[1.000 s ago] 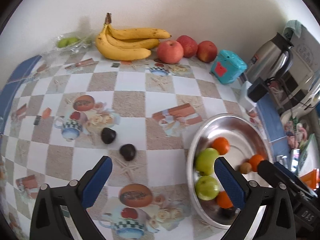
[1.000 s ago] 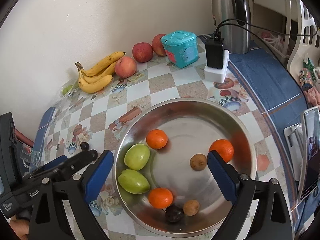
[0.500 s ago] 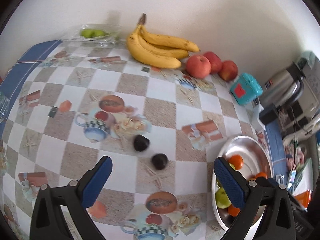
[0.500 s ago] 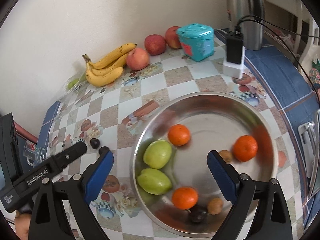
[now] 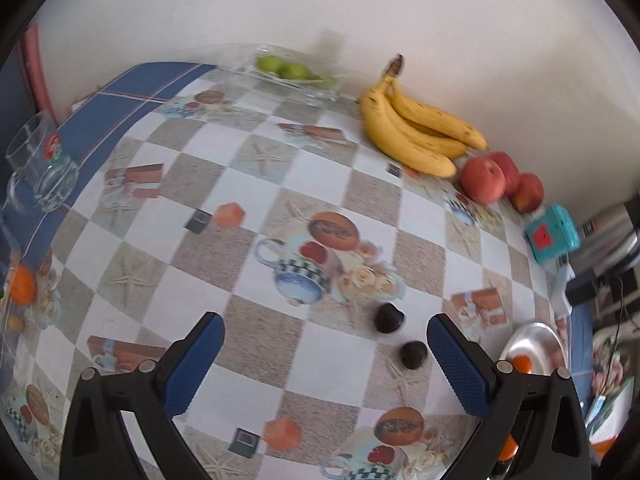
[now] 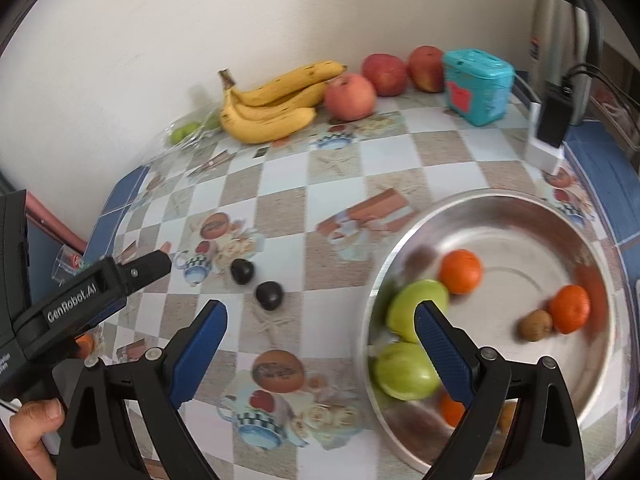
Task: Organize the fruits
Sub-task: 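Withdraw both open grippers from the bowl toward the two remaining plums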
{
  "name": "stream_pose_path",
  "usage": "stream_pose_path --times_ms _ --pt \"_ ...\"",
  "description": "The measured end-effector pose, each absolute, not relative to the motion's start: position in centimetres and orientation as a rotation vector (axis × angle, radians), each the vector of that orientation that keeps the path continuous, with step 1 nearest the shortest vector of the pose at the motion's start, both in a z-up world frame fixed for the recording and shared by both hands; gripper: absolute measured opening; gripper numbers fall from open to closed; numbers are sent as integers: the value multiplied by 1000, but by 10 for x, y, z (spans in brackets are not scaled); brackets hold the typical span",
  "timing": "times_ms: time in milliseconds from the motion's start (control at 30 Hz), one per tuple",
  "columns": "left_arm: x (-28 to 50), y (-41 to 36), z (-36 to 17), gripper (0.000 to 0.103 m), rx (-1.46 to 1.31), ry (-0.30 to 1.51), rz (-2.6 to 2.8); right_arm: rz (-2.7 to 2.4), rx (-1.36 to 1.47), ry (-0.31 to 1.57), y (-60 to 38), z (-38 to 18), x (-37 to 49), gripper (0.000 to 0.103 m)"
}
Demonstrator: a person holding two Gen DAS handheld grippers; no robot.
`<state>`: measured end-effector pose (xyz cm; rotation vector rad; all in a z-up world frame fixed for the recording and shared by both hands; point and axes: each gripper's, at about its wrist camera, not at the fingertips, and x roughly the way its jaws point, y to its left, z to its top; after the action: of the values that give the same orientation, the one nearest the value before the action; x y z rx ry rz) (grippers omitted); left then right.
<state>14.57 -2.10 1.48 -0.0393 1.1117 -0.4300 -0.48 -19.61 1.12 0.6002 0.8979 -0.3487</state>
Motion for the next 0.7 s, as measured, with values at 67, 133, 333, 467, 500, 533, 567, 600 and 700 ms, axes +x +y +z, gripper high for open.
stream_pose_path --times_ms 67,133,333,467,500,533,567,600,700 --pt "151 -13 16 102 -70 1113 -428 -338 590 901 -191 10 1 95" --pt "157 -5 15 102 -95 1118 -418 -329 580 905 -185 9 6 95" --pt "164 8 13 103 -75 1087 -363 -307 557 912 -173 6 20 95" --pt "170 15 10 103 -77 1077 -353 -295 544 922 -165 3 30 95" --pt "171 16 8 103 -84 1080 -354 -288 543 923 -163 2 32 95" --pt "173 17 7 103 -89 1084 -355 -283 541 923 -161 1 34 95" --pt "174 18 6 103 -92 1086 -355 -280 541 924 -158 1 36 95" --pt "174 18 5 103 -92 1087 -354 -276 541 927 -156 -1 38 95" --pt "176 20 3 103 -94 1086 -349 -263 539 937 -151 -5 45 95"
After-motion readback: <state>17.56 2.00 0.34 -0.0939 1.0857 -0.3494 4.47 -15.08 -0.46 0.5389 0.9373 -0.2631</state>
